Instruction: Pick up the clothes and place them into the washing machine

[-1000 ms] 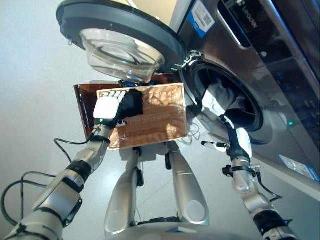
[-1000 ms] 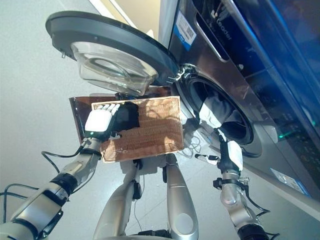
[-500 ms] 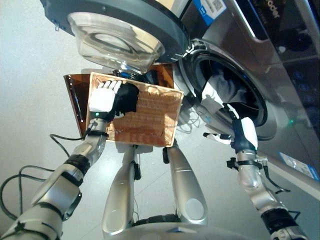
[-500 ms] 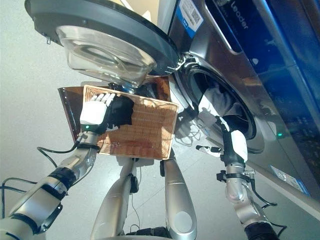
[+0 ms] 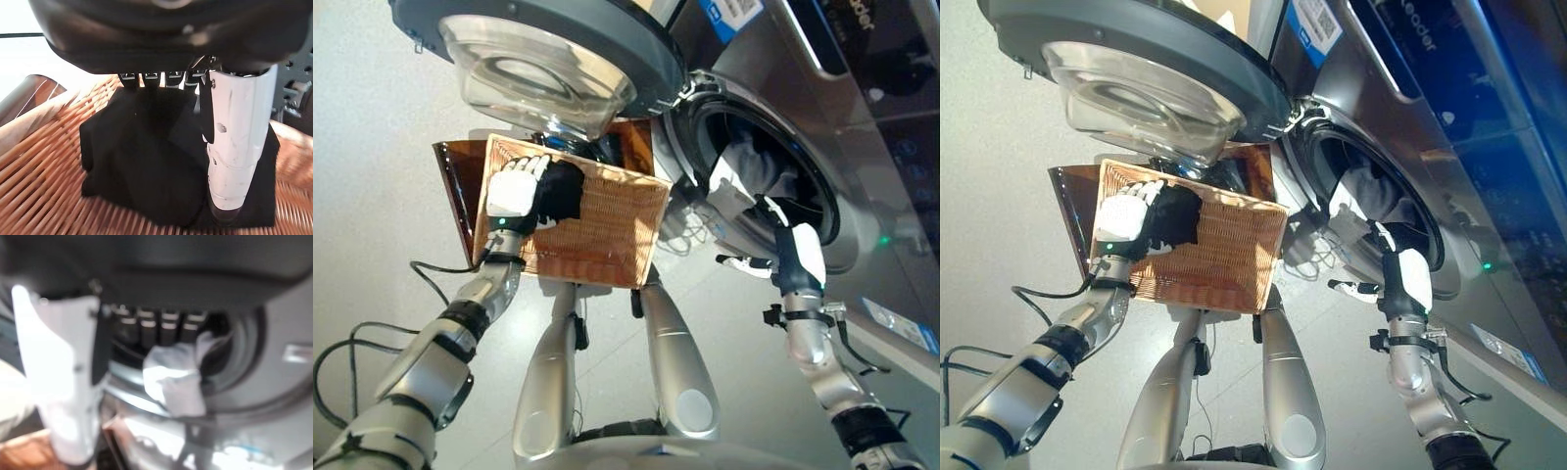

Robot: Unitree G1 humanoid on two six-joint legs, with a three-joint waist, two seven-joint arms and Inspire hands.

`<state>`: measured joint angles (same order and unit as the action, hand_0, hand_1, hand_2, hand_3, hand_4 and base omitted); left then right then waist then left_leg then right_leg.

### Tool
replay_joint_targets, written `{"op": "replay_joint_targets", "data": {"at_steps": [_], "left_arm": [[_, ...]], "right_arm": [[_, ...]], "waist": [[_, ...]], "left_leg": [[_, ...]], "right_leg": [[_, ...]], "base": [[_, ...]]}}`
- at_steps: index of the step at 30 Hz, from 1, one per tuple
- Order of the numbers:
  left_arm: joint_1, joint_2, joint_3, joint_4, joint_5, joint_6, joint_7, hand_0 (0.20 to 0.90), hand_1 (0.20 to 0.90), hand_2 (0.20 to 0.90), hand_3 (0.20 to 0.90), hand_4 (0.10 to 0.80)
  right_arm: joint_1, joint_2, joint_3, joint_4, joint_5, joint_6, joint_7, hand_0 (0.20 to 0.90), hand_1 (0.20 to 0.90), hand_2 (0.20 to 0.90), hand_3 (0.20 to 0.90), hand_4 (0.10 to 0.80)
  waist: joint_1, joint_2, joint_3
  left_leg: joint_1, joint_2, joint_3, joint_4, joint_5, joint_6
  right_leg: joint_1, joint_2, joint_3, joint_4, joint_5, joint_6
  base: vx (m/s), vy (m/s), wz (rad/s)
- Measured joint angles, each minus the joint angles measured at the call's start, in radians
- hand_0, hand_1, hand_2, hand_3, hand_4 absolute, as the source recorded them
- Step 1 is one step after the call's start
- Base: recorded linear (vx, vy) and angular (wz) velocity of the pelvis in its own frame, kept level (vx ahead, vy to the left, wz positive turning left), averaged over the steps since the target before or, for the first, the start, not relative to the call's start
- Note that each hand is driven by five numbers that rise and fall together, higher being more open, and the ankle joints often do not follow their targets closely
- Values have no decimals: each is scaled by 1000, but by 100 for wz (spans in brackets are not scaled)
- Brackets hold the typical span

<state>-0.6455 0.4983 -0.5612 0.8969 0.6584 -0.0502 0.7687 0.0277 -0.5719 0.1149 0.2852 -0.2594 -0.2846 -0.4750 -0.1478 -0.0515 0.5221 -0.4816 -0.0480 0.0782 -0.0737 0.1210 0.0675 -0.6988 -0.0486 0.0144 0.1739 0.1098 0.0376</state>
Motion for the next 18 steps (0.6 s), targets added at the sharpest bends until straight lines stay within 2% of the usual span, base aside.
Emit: {"op": "replay_joint_targets", "data": {"at_steps": [3,18], "left_arm": [[-29,10,-2,2,-6,1,-29,200,200,200,200,300],[12,6,-6,17,-11,1,-50,200,200,200,200,300]], "right_arm": [[0,0,0,-10,0,0,0,900,900,900,900,800],[0,0,0,-27,-1,0,0,900,900,900,900,800]], "waist": [[-5,0,0],[-8,-2,1]], "left_leg": [[0,0,0,0,0,0],[5,0,0,3,2,-1]], "right_leg": [[0,0,0,0,0,0],[4,0,-1,1,6,-6]], "base": [[0,0,0],[0,0,0]]}}
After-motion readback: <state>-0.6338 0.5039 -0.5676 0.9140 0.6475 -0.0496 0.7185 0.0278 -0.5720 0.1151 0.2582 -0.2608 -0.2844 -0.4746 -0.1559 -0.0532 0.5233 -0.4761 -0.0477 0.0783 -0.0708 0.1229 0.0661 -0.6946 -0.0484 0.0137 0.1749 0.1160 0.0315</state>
